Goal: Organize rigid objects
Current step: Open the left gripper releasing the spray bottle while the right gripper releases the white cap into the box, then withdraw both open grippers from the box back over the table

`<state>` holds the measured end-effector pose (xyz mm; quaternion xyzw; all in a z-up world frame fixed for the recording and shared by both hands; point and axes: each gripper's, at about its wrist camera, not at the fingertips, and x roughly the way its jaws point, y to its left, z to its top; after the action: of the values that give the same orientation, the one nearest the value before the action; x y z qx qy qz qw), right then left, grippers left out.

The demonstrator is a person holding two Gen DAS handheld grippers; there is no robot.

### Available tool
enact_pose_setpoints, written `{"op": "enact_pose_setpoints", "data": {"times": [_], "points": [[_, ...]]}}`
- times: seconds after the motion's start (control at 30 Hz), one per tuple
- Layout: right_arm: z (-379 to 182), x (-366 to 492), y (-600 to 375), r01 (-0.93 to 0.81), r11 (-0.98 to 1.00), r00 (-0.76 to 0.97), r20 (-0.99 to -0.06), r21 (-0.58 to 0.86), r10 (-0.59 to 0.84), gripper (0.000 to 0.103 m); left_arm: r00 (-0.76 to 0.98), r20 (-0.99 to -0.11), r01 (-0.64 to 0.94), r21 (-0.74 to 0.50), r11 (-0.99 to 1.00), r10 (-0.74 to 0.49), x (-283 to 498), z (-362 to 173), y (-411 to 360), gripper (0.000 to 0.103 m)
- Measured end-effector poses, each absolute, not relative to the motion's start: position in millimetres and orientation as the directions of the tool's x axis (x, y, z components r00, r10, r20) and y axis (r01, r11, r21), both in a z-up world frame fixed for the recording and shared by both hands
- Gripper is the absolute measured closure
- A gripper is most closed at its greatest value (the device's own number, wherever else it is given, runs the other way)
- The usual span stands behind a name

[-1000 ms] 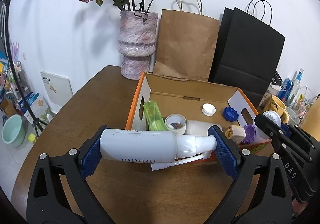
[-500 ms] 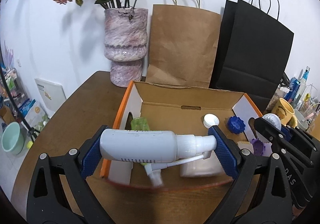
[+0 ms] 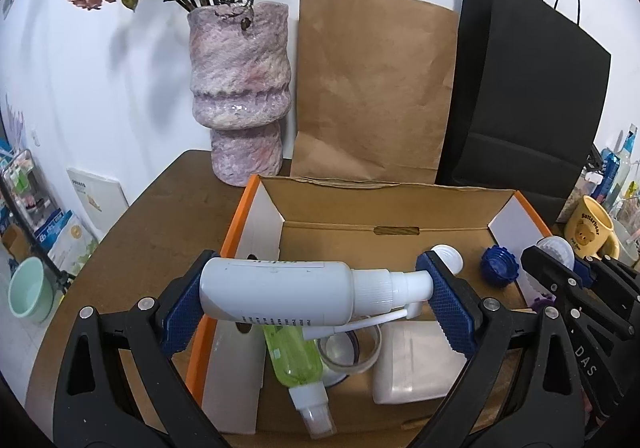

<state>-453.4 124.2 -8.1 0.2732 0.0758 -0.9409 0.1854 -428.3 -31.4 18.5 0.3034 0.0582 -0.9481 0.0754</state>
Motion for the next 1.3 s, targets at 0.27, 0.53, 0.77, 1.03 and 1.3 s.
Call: {"op": "enact_pose_setpoints", "data": {"times": [0.27,0.53,0.77,1.03,1.3], "points": [[-20,-460,127,0.369,-0.928,-0.774,-0.57,-0.051,-0.277,0.084,-0.805,-0.587,0.152,-0.067,-0.986,-0.084,-432,13,-34,0.0],[-26,-460,134,0.335,-0.941,-0.78,-0.576,-0.055,-0.244,0.0,-0.809,-0.579,0.173,-0.077,-0.982,-0.097,-428,16,-43,0.0],[-28,-458,130,0.343,-0.937,-0.779,-0.578,-0.068,-0.243,0.0,-0.817,-0.569,0.173,-0.085,-0.981,-0.095,-422,20,-44,0.0],[-21,-449,129,0.351,-0.934,-0.788,-0.56,-0.065,-0.257,0.0,-0.832,-0.548,0.154,-0.072,-0.986,-0.089,-410,26,-43,0.0],[-3,-430,128,0.358,-0.931,-0.812,-0.514,-0.064,-0.277,0.0,-0.844,-0.528,0.153,-0.069,-0.986,-0.094,-394,33,-48,0.0]]}}
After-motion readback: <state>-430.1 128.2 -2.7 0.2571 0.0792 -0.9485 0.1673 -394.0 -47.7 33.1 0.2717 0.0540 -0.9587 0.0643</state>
